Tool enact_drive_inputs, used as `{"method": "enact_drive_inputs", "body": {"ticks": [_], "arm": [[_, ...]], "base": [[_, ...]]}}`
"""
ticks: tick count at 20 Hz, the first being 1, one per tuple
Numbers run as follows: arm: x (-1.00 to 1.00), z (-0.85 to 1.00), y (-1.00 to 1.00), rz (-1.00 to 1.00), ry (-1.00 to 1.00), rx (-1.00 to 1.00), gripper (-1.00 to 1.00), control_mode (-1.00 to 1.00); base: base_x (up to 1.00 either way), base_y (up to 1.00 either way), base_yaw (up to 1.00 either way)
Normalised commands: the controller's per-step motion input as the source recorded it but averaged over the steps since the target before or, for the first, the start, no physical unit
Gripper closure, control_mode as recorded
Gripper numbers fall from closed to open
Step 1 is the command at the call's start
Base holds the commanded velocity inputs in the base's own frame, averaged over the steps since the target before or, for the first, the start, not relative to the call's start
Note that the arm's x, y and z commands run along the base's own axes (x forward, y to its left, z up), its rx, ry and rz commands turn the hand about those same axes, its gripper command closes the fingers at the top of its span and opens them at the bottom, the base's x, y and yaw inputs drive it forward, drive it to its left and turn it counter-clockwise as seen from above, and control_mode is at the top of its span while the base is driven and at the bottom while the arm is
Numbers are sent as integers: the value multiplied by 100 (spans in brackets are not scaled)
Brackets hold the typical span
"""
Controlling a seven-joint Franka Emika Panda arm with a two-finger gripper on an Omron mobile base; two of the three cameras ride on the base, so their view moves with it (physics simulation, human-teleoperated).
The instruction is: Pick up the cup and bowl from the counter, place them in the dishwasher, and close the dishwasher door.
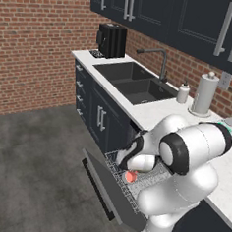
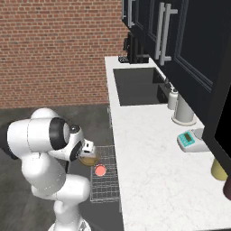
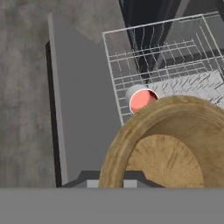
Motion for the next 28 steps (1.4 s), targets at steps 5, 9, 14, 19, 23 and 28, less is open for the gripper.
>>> {"method": "enact_drive_inputs", "body": {"ticks": [5, 9, 14, 19, 23, 28], "arm": [[16, -70, 0, -2, 5, 2, 100, -100], [39, -74, 6, 0, -2, 0, 100, -100], [33, -44, 16, 0, -2, 0, 100, -100], [54, -21, 1, 0, -1, 0, 100, -100], [49, 0, -15, 0, 0, 3, 100, -100], [49, -2, -5, 0, 2, 1, 100, -100]], "base": [[0, 0, 0], [0, 0, 0], [0, 0, 0], [0, 0, 0], [0, 0, 0], [0, 0, 0]]}}
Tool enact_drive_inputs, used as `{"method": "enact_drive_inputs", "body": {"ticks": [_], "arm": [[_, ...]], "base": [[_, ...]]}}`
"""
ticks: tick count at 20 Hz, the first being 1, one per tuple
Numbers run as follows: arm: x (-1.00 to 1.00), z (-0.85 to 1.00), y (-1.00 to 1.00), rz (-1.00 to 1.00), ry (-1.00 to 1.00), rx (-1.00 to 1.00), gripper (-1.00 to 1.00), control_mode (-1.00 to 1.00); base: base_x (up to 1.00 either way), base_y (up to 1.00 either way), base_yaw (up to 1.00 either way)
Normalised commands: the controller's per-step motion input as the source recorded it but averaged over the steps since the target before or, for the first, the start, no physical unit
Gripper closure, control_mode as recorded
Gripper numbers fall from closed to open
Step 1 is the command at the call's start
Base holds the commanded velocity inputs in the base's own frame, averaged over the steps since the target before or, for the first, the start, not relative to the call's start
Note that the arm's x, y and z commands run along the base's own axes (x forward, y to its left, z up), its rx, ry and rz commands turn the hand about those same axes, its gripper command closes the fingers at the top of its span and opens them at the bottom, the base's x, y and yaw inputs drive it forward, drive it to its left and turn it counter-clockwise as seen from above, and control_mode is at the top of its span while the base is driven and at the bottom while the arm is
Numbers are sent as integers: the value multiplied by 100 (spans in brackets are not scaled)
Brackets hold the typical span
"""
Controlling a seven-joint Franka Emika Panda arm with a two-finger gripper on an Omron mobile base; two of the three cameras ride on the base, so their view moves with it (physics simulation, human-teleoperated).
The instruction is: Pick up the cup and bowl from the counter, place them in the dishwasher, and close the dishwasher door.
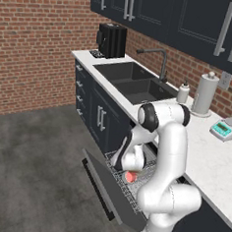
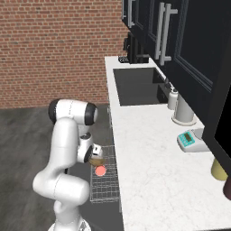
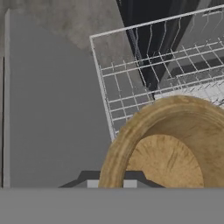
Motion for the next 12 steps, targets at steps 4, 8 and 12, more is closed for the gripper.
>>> {"method": "enact_drive_inputs", "body": {"ticks": [4, 8, 12], "arm": [[49, -8, 0, 0, -1, -1, 100, -100], [48, -5, 0, 0, 0, 0, 100, -100], [47, -23, 0, 0, 0, -1, 100, -100]], "base": [[0, 0, 0], [0, 0, 0], [0, 0, 0]]}}
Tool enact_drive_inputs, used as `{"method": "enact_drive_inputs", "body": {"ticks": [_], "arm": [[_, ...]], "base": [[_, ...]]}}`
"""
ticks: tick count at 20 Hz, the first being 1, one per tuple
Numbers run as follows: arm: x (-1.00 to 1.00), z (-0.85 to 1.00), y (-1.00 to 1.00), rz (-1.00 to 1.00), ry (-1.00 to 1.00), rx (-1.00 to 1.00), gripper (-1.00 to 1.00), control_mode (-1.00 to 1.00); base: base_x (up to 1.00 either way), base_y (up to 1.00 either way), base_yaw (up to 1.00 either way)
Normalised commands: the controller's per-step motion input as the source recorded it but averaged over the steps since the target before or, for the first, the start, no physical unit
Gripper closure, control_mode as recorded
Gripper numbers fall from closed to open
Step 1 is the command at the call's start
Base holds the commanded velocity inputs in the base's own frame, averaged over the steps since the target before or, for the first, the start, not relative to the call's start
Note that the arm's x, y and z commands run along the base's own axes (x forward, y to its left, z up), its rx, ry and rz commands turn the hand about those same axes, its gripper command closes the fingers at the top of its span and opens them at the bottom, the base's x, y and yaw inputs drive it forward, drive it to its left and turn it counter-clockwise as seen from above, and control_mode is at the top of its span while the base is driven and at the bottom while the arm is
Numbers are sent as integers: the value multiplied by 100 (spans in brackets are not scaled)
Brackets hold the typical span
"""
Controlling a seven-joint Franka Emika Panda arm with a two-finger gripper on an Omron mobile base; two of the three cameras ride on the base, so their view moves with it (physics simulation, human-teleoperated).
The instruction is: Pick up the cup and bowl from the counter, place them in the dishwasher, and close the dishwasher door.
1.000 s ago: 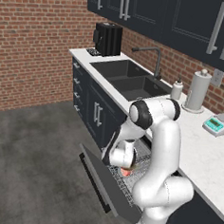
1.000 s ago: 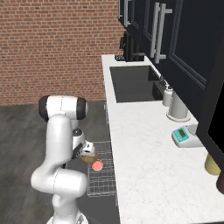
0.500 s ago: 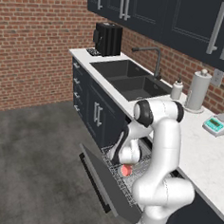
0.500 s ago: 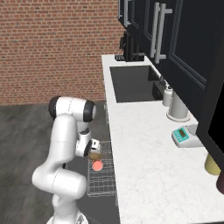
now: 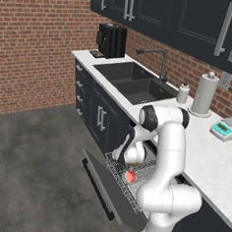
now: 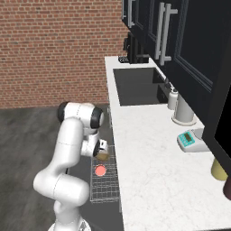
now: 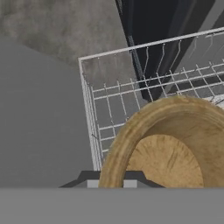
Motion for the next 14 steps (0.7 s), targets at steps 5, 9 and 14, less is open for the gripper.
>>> {"method": "enact_drive_inputs", "body": {"ticks": [5, 9, 14], "arm": [[39, -54, 9, 0, 0, -5, 100, -100], [36, -64, 21, 0, 0, -6, 100, -100], [30, -29, 27, 0, 0, -5, 100, -100]], "base": [[0, 0, 0], [0, 0, 0], [0, 0, 0]]}}
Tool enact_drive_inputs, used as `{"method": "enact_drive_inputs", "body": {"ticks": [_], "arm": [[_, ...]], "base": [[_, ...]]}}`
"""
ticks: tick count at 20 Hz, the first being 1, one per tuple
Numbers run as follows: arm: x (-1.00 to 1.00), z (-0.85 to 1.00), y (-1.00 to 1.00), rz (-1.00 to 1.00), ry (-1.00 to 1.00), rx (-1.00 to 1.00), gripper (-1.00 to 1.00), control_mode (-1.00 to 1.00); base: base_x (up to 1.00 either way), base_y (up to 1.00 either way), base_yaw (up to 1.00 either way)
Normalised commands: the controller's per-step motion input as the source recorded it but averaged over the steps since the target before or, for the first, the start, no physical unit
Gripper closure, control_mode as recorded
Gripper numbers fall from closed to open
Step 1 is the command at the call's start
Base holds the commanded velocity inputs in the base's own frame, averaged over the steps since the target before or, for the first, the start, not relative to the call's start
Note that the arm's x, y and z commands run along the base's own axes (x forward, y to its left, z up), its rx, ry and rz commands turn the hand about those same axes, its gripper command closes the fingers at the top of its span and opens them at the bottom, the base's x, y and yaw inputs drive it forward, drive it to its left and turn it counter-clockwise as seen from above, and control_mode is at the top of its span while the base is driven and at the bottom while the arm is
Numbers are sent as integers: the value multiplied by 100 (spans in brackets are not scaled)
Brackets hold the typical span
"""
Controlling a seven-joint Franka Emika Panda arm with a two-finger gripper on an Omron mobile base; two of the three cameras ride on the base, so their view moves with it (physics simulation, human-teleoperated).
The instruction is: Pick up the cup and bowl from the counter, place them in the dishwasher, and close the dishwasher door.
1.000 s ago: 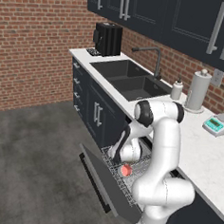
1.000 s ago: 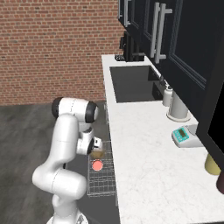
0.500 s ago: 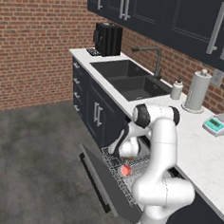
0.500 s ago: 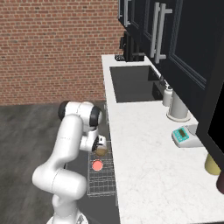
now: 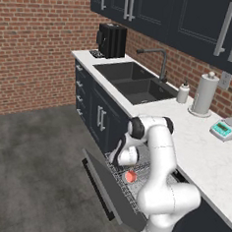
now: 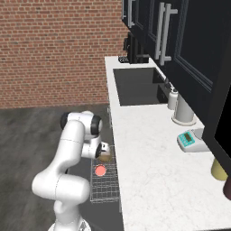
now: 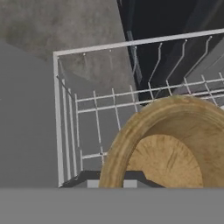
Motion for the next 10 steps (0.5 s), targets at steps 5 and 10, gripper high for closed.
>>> {"method": "enact_drive_inputs", "body": {"ticks": [5, 10], "arm": [[12, -14, 10, 0, 0, -1, 100, -100], [0, -28, 0, 0, 3, 0, 100, -100]], "base": [[0, 0, 0], [0, 0, 0]]}}
